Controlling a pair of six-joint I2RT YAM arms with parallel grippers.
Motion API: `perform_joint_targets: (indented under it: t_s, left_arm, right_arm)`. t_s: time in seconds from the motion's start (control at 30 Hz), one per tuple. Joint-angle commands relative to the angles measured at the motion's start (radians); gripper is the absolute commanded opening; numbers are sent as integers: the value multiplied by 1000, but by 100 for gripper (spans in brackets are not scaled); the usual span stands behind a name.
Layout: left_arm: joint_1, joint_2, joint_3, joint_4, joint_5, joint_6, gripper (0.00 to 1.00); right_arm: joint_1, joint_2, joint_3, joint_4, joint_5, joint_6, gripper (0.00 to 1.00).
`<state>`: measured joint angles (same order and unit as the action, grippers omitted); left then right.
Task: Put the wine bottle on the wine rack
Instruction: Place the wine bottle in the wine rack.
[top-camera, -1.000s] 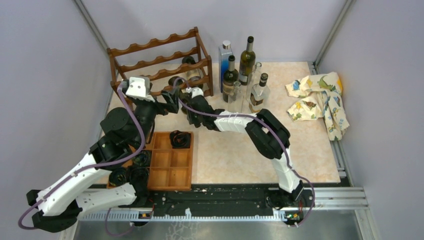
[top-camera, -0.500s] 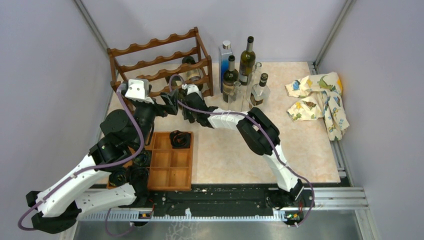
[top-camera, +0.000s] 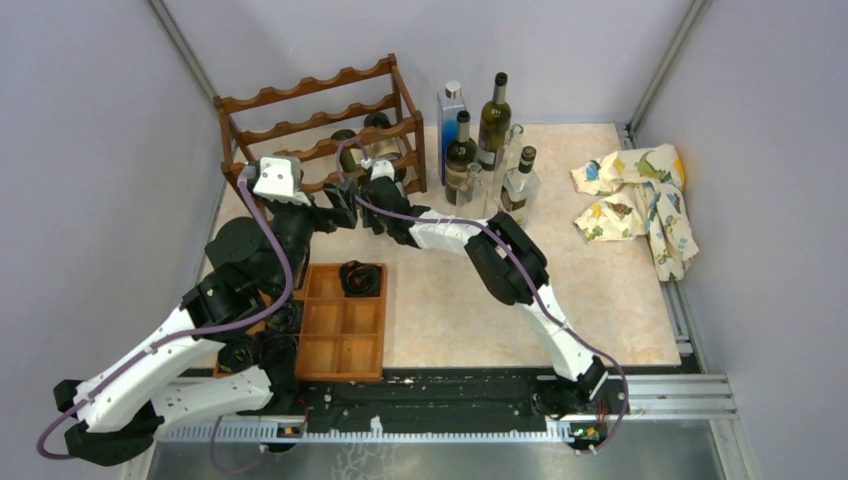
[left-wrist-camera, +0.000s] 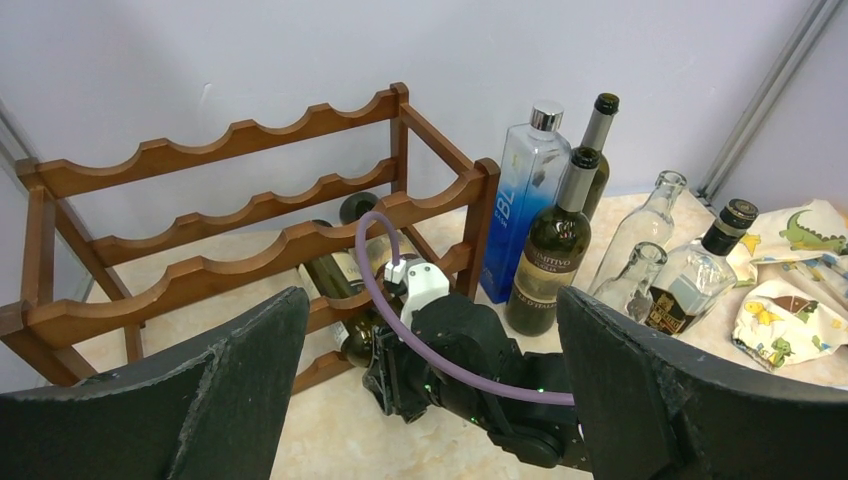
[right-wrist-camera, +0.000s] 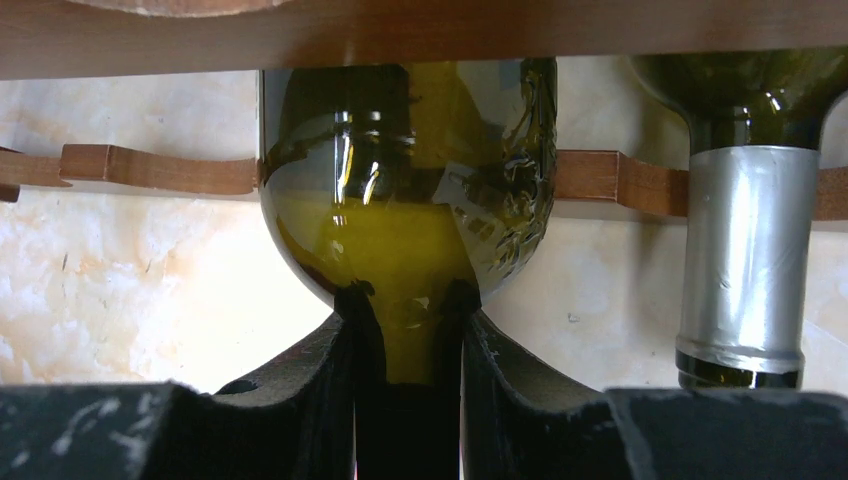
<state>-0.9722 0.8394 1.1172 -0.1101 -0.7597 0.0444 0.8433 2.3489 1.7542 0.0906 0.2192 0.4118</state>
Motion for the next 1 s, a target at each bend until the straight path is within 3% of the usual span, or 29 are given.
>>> perform_joint_targets:
  t_s: [0.0, 0.97]
  left_arm:
    - [6, 3, 5, 22, -21, 8, 99]
    - [6, 18, 80, 28, -43, 109, 99]
  right_arm:
    - [-9, -13, 113, 188, 46, -12, 5]
    - [-29, 119, 292, 129, 38, -6, 14]
